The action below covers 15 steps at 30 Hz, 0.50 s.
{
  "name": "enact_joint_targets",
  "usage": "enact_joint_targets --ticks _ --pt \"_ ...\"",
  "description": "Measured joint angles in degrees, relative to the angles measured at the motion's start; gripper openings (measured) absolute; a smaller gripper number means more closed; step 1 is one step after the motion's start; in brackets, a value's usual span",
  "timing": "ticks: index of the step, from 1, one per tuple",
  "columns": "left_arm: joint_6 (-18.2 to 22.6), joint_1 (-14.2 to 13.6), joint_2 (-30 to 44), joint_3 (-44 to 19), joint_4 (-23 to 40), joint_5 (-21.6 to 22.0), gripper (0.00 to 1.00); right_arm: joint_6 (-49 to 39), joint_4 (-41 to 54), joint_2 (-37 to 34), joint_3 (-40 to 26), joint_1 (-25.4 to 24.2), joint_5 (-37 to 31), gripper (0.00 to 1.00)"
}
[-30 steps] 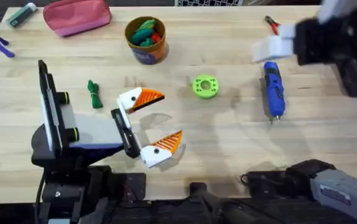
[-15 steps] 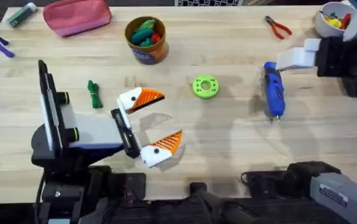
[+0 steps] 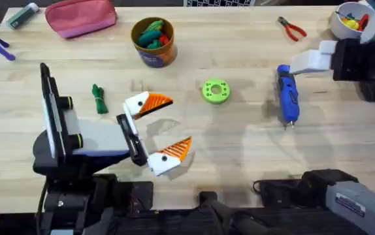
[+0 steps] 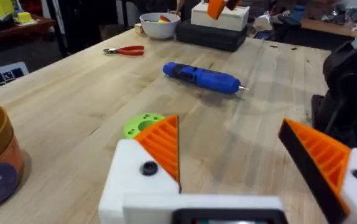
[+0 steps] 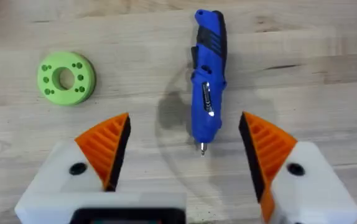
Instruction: Pick up the gripper from the table and insert it into the empty holder that is missing its gripper. Then pick up a screw, insert it into the mounting hole, and use the screwdriver to tighten it. Finally, clean up the table by picking up the vegetable and placing it into the bucket.
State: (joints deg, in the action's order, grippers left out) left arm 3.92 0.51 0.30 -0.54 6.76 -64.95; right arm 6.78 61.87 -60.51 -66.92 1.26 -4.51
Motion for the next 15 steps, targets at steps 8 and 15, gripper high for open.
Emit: enact_joint_targets --ticks 8,15 --pt "0.0 0.0 0.0 0.0 0.0 0.0 0.948 0.0 0.0 0.0 0.0 0.0 0.0 0.993" --pt "0.2 0.0 0.0 0.0 0.0 0.0 0.03 0.0 0.0 0.0 0.0 0.0 0.0 0.994"
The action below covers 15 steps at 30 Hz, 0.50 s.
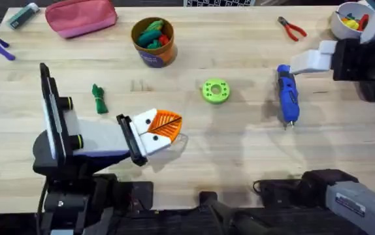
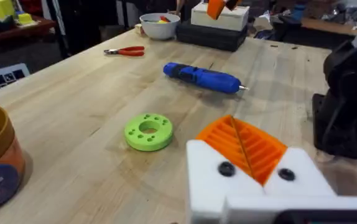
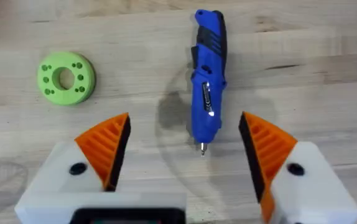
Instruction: Pick up the gripper from the table and insert it into the empty holder that is missing its gripper. Then pick up a screw, insert it into the mounting hole, and use the screwdriver to tighten it. Finally, clean up the table by picking up the vegetable and placing it into the bucket.
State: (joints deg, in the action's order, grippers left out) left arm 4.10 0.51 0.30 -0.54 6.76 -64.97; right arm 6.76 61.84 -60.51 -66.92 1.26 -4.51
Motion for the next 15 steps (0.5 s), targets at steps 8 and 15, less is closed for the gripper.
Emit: enact_joint_targets --ticks 8,15 --pt "0.0 0.0 0.0 0.0 0.0 0.0 0.009 0.0 0.0 0.0 0.0 0.0 0.0 0.994" --pt "0.0 0.0 0.0 0.0 0.0 0.0 0.009 1.0 -0.2 -0.6 0.0 0.0 0.0 0.994"
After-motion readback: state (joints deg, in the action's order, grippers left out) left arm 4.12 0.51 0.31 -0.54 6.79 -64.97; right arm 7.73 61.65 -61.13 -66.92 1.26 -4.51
